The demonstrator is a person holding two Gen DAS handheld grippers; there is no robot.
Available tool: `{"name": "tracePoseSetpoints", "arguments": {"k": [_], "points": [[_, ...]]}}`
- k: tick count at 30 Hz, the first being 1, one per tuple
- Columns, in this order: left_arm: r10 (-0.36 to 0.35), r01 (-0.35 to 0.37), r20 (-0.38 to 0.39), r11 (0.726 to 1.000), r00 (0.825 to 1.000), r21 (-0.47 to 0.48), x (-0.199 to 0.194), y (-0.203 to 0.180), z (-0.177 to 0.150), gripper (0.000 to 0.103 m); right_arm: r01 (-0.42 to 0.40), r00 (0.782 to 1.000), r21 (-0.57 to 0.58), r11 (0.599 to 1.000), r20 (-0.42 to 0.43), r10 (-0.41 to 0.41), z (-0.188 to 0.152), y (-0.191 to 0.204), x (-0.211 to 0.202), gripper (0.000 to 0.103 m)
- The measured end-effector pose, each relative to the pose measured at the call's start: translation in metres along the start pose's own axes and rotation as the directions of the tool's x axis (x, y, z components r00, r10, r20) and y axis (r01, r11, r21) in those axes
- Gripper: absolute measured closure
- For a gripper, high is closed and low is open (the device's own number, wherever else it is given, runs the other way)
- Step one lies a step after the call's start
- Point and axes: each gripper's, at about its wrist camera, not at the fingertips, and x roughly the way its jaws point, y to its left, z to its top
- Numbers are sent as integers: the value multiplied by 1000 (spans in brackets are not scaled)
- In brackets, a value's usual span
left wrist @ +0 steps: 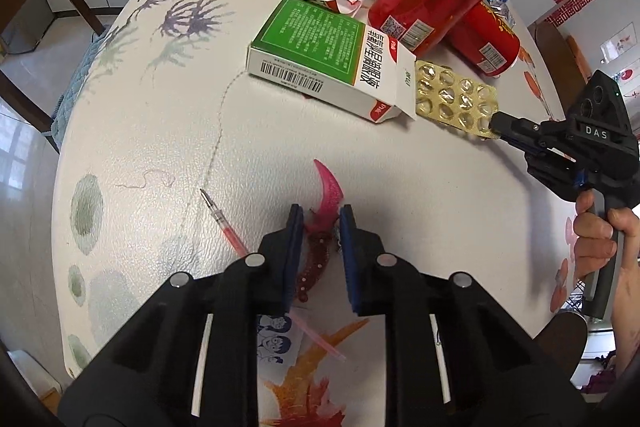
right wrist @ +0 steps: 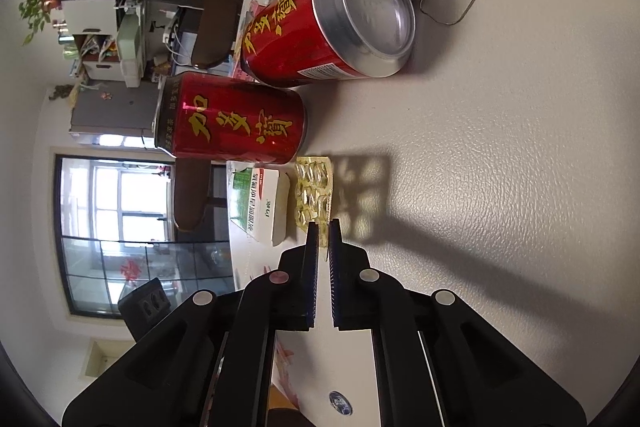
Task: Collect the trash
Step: 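Close the left tool on the pink keychain while the right tool lifts the blister pack, then carry both tools with their trash from the table to the teal bin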
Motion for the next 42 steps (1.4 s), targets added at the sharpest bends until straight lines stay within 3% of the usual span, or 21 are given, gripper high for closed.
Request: {"name": "tracePoseSetpoints", "arguments": {"k": [16,18,22,34,42], "points": [[-32,30,64,999,997,24,-33,-4,1,86,-22,999,-5,1000,31,22,-11,5,-27,100],[-38,36,72,999,997,32,-37,-7,1,93,-24,999,-9,1000,39,24,-14,7,-31,100],[-47,43,98,998,994,43,-49,-9,1,93,-33,998,-20,999,53,34,-22,16,-40,100],[-88,78,182,995,979,61,-90,-4,-9,93,-73,994,-106,992,68,80,-62,61,-63,100],[-33,26,283,999,958,29,-146,28,-24,93,-148,989,-221,964,-8,150,-87,129,-36,100]]}}
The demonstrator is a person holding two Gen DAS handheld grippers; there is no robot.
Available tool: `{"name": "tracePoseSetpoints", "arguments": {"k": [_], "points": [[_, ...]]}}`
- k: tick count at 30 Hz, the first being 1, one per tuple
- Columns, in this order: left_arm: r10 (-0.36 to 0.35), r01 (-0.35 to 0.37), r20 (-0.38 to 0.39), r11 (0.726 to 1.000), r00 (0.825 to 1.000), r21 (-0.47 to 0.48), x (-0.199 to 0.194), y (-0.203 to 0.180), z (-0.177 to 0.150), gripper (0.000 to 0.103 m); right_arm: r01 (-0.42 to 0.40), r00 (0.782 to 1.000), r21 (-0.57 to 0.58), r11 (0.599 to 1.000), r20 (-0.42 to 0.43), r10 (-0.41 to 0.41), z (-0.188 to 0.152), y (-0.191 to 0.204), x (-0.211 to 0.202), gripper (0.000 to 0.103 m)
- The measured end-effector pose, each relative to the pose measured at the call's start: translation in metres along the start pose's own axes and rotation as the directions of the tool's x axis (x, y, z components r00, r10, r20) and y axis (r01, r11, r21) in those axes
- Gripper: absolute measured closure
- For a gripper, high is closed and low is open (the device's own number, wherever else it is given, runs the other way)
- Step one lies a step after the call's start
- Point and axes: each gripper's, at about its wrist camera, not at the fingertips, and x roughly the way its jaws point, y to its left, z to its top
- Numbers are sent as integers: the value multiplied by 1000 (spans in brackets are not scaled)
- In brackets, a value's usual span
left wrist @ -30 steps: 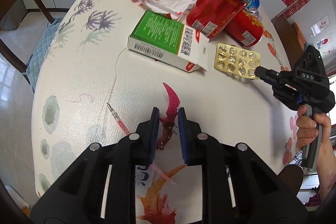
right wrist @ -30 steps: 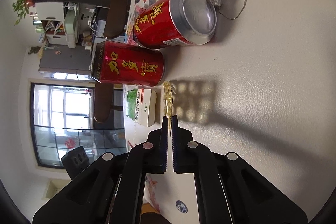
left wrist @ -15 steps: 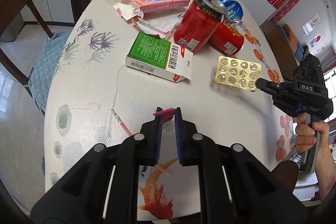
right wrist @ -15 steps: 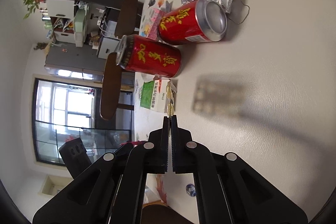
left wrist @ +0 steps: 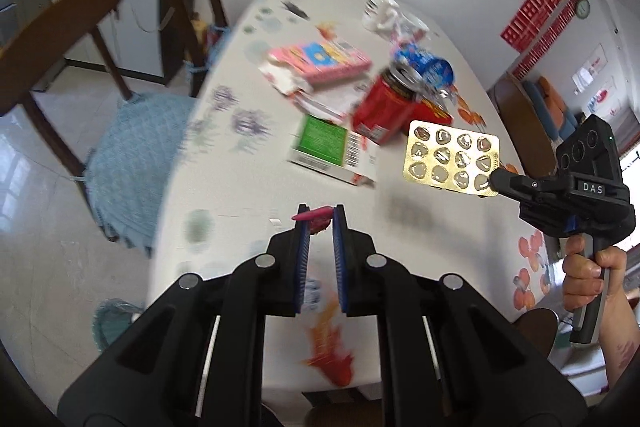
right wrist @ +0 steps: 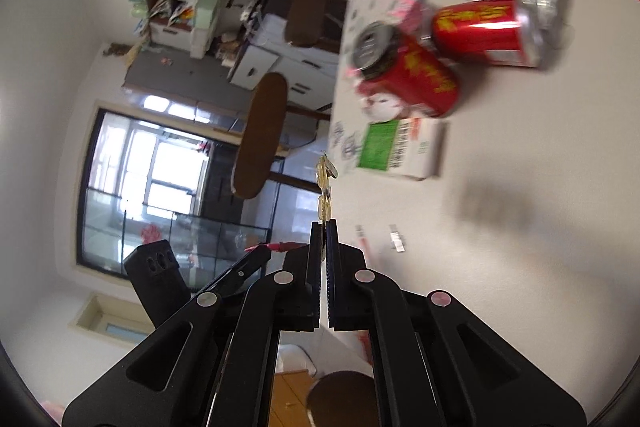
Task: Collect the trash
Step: 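Carry both tools with their trash from the table to the teal bin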
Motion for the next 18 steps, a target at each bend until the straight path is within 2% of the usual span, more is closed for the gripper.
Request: {"name": "tracePoseSetpoints", "arguments": {"k": [4,8,14,18], "points": [[59,-56,63,997,996,-57,-39,36,-10,93,-39,996,-68,997,-79,33,-10,41,45,100],[132,-120,91,984,987,-132,-74,82,-29,93,-73,984,-114,991,-171,53,-26,77,95,100],[245,-214,97,944,965,-251,-123,152,-71,93,-111,941,-167,980,-334,50,-70,127,186,100],[319,-278,79,904,945,-326,-150,195,-106,93,-117,904,-179,977,-427,30,-103,148,245,100]]}}
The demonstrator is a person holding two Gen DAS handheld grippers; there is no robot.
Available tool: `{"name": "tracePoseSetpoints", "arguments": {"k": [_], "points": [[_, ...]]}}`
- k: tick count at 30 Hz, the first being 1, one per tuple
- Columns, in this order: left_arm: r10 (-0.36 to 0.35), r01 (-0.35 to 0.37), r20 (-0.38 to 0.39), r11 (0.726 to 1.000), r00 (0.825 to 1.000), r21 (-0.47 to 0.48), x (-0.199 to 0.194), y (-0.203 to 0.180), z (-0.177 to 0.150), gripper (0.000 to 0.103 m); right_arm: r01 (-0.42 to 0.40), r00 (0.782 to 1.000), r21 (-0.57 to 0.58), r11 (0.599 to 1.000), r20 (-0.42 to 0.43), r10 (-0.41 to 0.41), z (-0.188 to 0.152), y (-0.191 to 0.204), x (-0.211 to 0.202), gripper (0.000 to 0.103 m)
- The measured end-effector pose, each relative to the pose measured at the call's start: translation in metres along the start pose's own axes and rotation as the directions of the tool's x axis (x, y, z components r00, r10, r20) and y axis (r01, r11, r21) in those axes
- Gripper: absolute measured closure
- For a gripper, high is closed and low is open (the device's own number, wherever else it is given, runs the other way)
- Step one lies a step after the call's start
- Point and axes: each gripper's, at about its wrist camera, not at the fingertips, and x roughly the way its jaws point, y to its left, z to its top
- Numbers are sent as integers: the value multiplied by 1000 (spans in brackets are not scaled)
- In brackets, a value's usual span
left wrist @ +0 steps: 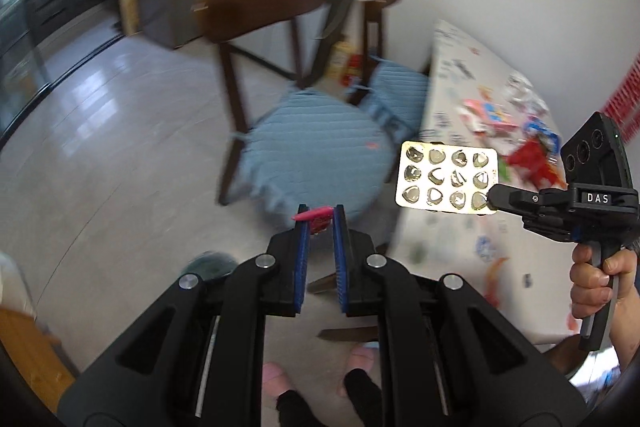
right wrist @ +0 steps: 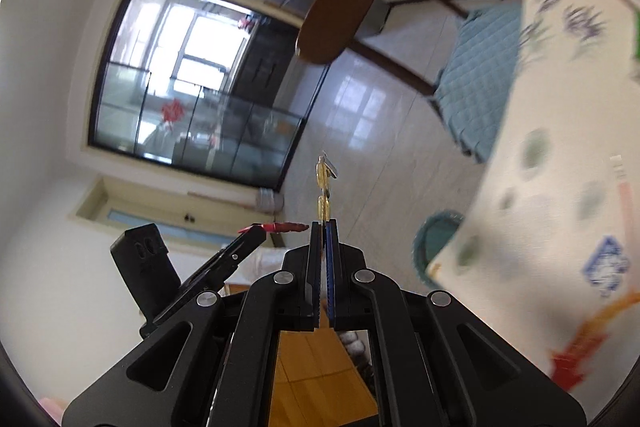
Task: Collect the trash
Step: 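Carry both tools with their trash from the table to the teal bin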
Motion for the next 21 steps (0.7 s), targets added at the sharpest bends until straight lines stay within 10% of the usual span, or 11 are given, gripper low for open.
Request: {"name": "tracePoseSetpoints", "arguments": {"k": [11,21], "points": [[126,-139,-81,975,989,-172,8,130,-62,93,71,973,-16,997,-220,-73,-38,24,174,100],[116,-152,-167,962,979,-226,82,196,-111,93,194,933,35,980,-315,-173,-82,-46,279,100]]}}
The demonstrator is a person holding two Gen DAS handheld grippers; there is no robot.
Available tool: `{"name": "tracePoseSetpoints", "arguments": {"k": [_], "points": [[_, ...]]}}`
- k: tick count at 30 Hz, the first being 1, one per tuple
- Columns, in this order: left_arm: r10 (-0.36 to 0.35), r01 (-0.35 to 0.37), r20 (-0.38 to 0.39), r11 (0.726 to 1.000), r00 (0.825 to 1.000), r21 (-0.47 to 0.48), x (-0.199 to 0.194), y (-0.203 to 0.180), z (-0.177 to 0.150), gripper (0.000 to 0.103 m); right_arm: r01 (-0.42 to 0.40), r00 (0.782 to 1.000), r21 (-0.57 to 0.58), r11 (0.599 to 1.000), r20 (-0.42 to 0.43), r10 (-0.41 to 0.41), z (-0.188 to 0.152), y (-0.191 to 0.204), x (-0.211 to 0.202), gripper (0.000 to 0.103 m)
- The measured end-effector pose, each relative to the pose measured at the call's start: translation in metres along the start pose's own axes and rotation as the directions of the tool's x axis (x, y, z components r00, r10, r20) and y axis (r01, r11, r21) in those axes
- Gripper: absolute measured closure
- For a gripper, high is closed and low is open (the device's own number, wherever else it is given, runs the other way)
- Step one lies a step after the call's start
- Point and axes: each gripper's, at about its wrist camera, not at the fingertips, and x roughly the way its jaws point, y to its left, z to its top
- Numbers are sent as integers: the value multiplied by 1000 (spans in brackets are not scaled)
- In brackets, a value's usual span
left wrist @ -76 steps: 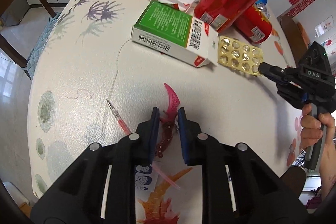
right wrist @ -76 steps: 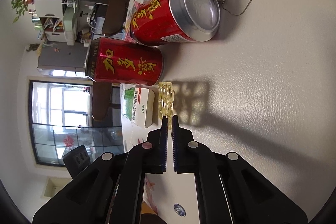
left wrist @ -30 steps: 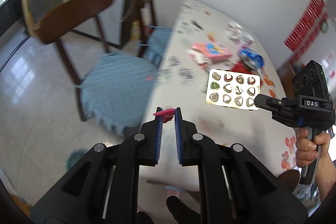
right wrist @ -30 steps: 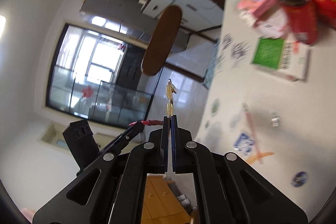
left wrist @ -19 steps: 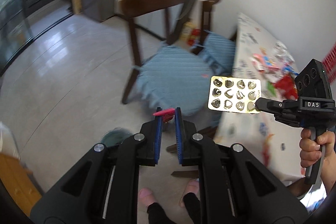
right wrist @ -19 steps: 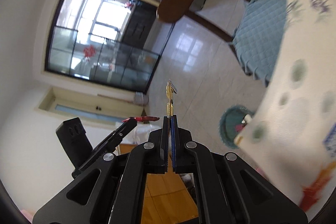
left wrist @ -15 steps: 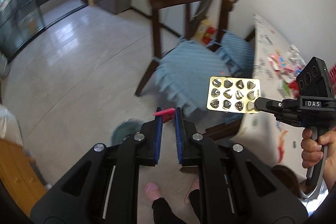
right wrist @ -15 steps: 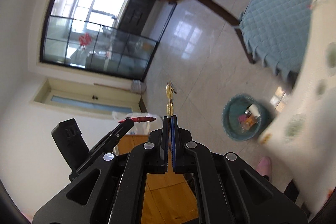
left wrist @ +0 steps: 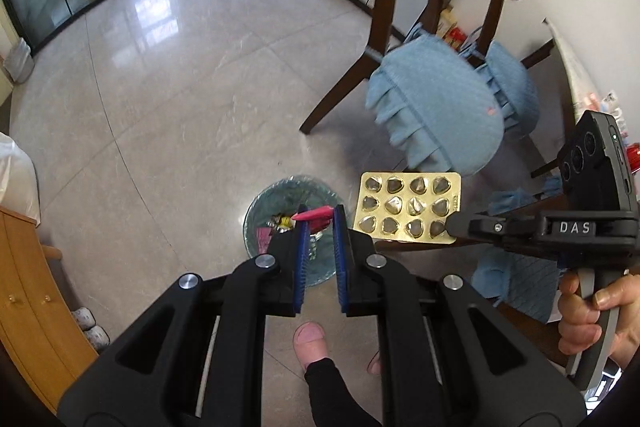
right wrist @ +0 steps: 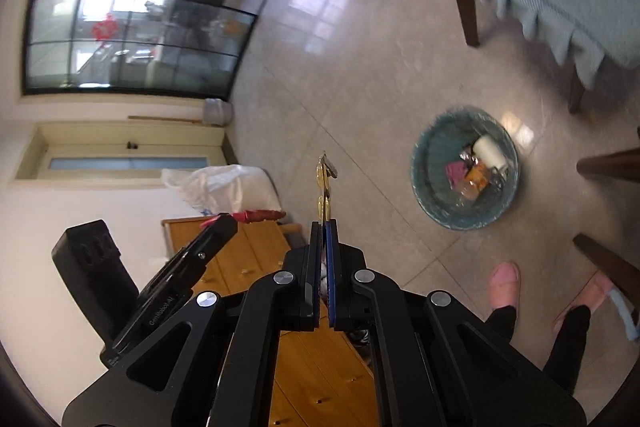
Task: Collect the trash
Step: 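Carry both tools with their trash from the table to the teal bin, then open the left tool over the bin while the right tool opens to drop the blister pack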
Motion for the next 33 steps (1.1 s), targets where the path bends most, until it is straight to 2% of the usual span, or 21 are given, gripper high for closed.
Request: {"name": "tracePoseSetpoints", "arguments": {"k": [4,11,17,21,26,28,29,30,33], "points": [[-6,5,-36,1000,999,-20,53,19,-8,93,26,1000,69,997,-10,-25,7,-44,37,100],[-5,6,-102,1000,995,9,149,35,-22,93,91,996,157,983,-27,-88,25,-126,106,100],[-3,9,-161,999,987,31,218,40,-39,93,134,990,187,973,-57,-126,35,-167,153,100],[-1,7,-192,1000,981,31,248,43,-50,93,156,986,191,969,-92,-140,37,-185,180,100],[2,9,-213,999,977,48,267,43,-56,93,180,981,198,964,-105,-162,42,-201,198,100],[14,-3,-216,999,976,51,270,44,-58,93,189,980,205,961,-108,-169,43,-205,202,97],[10,1,-221,999,975,48,272,45,-58,91,192,979,212,958,-111,-172,44,-208,203,97],[11,0,-229,999,973,50,274,44,-58,84,194,979,219,956,-112,-173,44,-210,203,96],[21,-7,-238,998,971,62,279,43,-58,79,190,980,237,953,-107,-169,47,-214,202,92]]}}
